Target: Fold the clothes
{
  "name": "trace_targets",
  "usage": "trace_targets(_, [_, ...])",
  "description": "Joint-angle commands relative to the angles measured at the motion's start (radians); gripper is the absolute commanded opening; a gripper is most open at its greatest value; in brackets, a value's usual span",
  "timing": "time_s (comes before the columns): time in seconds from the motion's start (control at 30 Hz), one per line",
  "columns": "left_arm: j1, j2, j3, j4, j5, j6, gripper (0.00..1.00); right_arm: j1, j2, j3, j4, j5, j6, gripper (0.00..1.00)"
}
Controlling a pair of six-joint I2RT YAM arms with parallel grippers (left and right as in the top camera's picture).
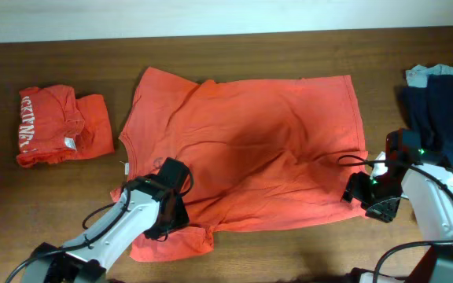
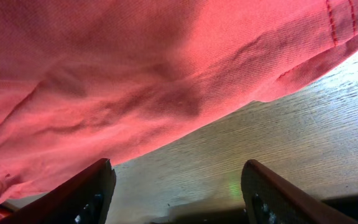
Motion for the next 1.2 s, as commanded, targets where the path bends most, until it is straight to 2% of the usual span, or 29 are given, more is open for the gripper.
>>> trace_targets(0.0, [-0.003, -0.004, -0.005, 0.002, -0.026, 0.01, 0.23, 0.006, -0.012, -0.005, 0.004, -0.012, -0.01, 0.69])
trace_targets(0.2, [-0.003, -0.004, -0.005, -0.008, -0.024, 0.01, 0.01, 0.006, -0.012, -0.005, 0.01, -0.012, -0.01, 0.69])
trace_targets(0.3, [-0.003, -0.004, 0.009, -0.029, -0.021, 0.01, 0.01, 0.006, -0.012, -0.005, 0.013, -0.012, -0.01, 0.69])
trace_targets(0.47, [-0.003, -0.004, 0.189, -0.197, -0.038, 0.021, 0.01, 0.006, -0.011, -0.01, 0.018, -0.012, -0.01, 0.69])
trace_targets(0.6, [-0.003, -0.004, 0.239, -0.194, -0.102, 0.051, 0.01, 0.006, -0.011, -0.068, 0.085, 0.006, -0.009, 0.69])
trace_targets(0.73, [0.006, -0.004, 0.239, -0.194, -0.133, 0.051, 0.01, 0.004, -0.008, -0.122, 0.145, 0.141, 0.041, 0.69])
trace_targets(0.93, [0.095, -0.004, 0.239, -0.193, -0.157, 0.052, 0.01, 0.004, -0.008, -0.124, 0.149, 0.261, 0.091, 0.68])
trace_targets(1.17, [0.167, -0.004, 0.239, -0.188, -0.149, 0.052, 0.01, 0.005, -0.008, -0.142, 0.191, 0.217, 0.094, 0.61])
